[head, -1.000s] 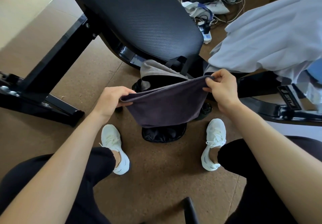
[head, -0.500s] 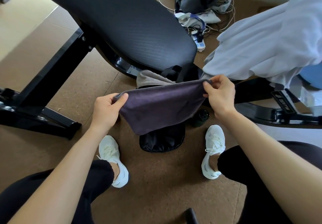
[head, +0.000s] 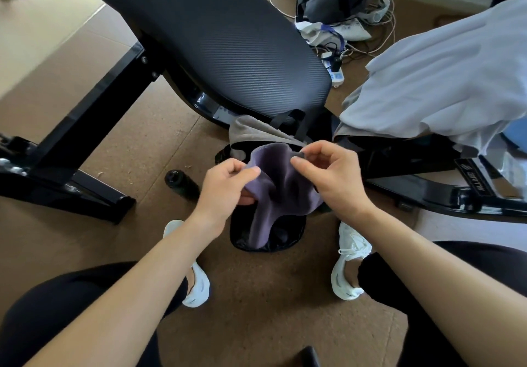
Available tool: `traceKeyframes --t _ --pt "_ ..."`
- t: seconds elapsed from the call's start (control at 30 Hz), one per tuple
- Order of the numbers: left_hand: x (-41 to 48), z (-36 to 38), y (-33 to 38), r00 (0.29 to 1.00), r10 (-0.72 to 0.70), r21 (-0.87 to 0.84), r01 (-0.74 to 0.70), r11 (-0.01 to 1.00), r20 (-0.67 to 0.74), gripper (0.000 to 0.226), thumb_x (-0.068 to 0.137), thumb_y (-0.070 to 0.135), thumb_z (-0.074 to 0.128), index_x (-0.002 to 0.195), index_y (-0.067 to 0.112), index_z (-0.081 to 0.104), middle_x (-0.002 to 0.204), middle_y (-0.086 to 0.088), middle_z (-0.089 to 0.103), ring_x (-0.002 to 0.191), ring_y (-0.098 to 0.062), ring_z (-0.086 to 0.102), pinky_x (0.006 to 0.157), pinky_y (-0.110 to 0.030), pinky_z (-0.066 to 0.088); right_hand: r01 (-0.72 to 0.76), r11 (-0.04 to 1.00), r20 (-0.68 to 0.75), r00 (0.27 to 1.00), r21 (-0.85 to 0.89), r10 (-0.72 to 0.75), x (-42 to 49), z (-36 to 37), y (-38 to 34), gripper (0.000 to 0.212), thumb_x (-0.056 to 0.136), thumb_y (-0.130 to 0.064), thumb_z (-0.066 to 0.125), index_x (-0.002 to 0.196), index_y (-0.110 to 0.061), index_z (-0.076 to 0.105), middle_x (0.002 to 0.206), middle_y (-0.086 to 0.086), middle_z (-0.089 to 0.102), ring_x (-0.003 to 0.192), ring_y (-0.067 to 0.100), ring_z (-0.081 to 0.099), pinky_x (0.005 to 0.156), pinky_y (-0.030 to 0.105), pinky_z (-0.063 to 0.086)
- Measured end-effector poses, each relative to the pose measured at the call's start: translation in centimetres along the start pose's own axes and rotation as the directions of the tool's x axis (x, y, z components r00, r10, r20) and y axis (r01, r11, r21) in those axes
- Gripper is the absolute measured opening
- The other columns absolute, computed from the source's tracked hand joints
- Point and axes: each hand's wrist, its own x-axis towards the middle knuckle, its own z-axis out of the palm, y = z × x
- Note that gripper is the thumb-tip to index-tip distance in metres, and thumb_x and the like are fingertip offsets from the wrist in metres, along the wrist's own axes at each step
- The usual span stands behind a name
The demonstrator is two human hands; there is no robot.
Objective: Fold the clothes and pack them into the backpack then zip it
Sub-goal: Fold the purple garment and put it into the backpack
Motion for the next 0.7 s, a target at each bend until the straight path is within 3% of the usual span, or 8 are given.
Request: traceKeyframes --t 0.17,0.3,0.53,0.63,0.7 --pt "-0.8 1.2 0.2 0.965 -0.181 -0.184 0.216 0.959 0.188 0.013 0.101 0.017 0.060 0.101 0.012 0.072 0.093 -0.007 0.078 0.088 -0.021 0.077 0.067 -0.025 0.057 0.069 0.997 0.191 0.980 -0.037 -0.061 -0.6 0.6 0.3 0.008 0.084 -0.006 0.081 0.087 -0.012 0.076 0.077 -0.006 0.073 0.070 0.006 0.068 0.066 0.025 0.055" --pt "-0.8 1.2 0.6 0.934 -0.246 -0.332 0.325 0.886 0.258 0.020 0.102 0.013 0.055 0.113 0.007 0.070 0.097 -0.010 0.078 0.088 -0.021 0.077 0.068 -0.024 0.059 0.131 0.984 0.280 0.955 -0.117 -0.094 -0.7 0.6 0.6 0.010 0.085 -0.013 0.082 0.094 -0.016 0.078 0.087 -0.006 0.075 0.080 0.010 0.074 0.073 0.030 0.060" --pt "-0.8 1.2 0.0 0.886 -0.335 -0.440 0.452 0.776 0.320 0.025 0.098 0.013 0.062 0.119 0.004 0.070 0.108 -0.016 0.075 0.092 -0.021 0.074 0.071 -0.027 0.060 0.364 0.864 0.404 0.890 -0.349 -0.211 -1.2 1.1 0.9 0.038 0.072 -0.029 0.087 0.094 -0.014 0.061 0.091 -0.003 0.057 0.079 0.013 0.056 0.068 0.026 0.049" --pt "-1.1 1.6 -0.1 0.878 -0.336 -0.418 0.462 0.782 0.340 0.016 0.097 0.015 0.064 0.108 0.010 0.074 0.099 -0.009 0.075 0.085 -0.015 0.073 0.075 -0.025 0.059 0.371 0.863 0.374 0.897 -0.343 -0.237 -1.2 1.2 1.0 0.026 0.075 -0.016 0.081 0.089 -0.013 0.059 0.086 -0.003 0.057 0.076 0.014 0.054 0.066 0.033 0.048" --pt "-1.0 1.3 0.2 0.883 -0.328 -0.305 0.431 0.849 0.335 0.014 0.097 0.020 0.064 0.104 0.014 0.075 0.100 -0.006 0.078 0.090 -0.017 0.074 0.080 -0.028 0.057 0.298 0.906 0.345 0.920 -0.302 -0.188 -0.9 0.8 1.0 0.017 0.079 -0.004 0.076 0.087 -0.012 0.063 0.082 -0.004 0.062 0.075 0.011 0.058 0.069 0.036 0.051"
